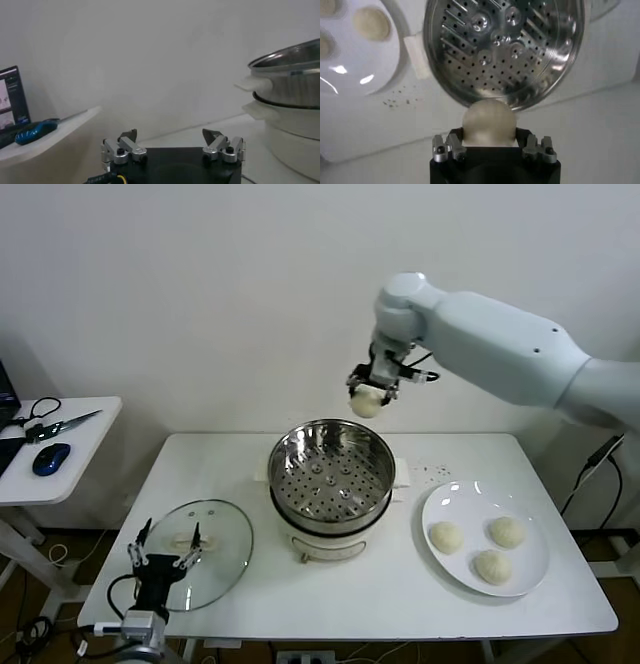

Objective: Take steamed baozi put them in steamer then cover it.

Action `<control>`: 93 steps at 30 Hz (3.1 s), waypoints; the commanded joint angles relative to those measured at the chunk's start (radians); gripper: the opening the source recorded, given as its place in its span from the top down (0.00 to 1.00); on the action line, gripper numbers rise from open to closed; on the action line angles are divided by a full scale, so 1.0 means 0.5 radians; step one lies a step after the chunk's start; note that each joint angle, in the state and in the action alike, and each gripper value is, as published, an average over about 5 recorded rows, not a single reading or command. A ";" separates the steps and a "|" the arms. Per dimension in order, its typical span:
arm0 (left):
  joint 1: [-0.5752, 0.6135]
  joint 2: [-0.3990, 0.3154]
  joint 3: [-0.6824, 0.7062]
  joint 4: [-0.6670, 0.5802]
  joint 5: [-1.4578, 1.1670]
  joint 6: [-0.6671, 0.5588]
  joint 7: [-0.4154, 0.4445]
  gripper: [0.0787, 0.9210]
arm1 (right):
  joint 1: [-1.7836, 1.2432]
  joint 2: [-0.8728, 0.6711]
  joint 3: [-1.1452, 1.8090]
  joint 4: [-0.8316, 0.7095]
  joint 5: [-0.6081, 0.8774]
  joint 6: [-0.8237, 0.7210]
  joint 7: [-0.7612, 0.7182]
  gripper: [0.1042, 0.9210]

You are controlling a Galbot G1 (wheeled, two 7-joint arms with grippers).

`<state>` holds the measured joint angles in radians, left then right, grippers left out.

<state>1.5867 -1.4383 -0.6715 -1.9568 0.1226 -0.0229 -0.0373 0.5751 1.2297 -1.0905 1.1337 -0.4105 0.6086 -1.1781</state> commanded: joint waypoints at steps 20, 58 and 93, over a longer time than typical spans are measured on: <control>0.013 0.002 -0.036 0.014 -0.008 0.002 -0.009 0.12 | -0.681 0.296 0.271 -0.248 -0.860 0.210 0.085 0.29; 0.038 0.012 -0.008 -0.016 0.000 0.019 -0.018 0.12 | 0.366 -1.227 -0.691 0.428 1.615 -1.520 0.073 0.12; 0.059 0.020 -0.026 0.001 0.009 0.029 -0.020 0.12 | -1.258 -1.173 0.408 0.162 1.068 -1.701 0.231 0.12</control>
<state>1.6159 -1.4268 -0.6856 -1.9569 0.1263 -0.0082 -0.0473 0.0389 0.6196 -0.9533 1.2494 0.1422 -0.2212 -1.0780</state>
